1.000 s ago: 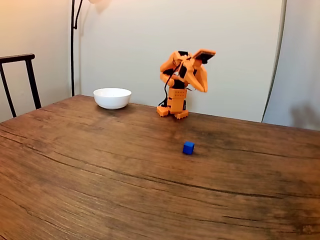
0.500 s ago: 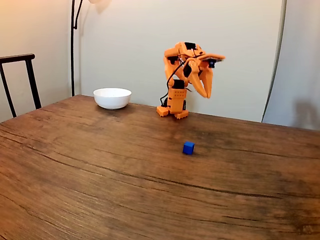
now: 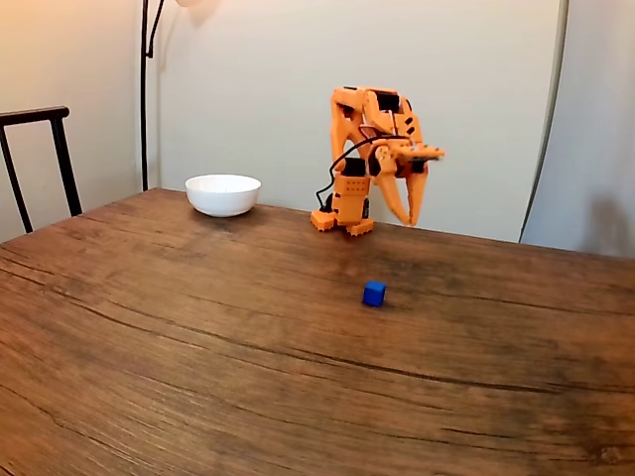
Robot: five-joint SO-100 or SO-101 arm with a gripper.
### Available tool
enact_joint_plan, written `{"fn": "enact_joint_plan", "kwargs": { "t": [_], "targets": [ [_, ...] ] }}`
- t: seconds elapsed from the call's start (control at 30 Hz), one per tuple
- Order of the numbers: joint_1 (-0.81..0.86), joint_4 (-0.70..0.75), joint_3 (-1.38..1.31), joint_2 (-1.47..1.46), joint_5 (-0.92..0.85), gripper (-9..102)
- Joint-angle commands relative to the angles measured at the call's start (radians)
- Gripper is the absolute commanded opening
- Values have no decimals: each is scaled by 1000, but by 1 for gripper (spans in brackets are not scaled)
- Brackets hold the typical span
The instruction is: Grasp the cube and drop it in the bowl
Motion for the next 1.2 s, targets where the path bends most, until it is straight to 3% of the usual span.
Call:
{"fn": "enact_joint_plan", "kwargs": {
  "t": [0.0,0.4,0.8,1.17],
  "targets": [
    [25,-15,-74,-15,-20,0],
    [66,-14,-278,-311,-26,1],
    [43,-2,-391,-506,-138,42],
    [34,-8,-416,-629,-225,46]
  ]
}}
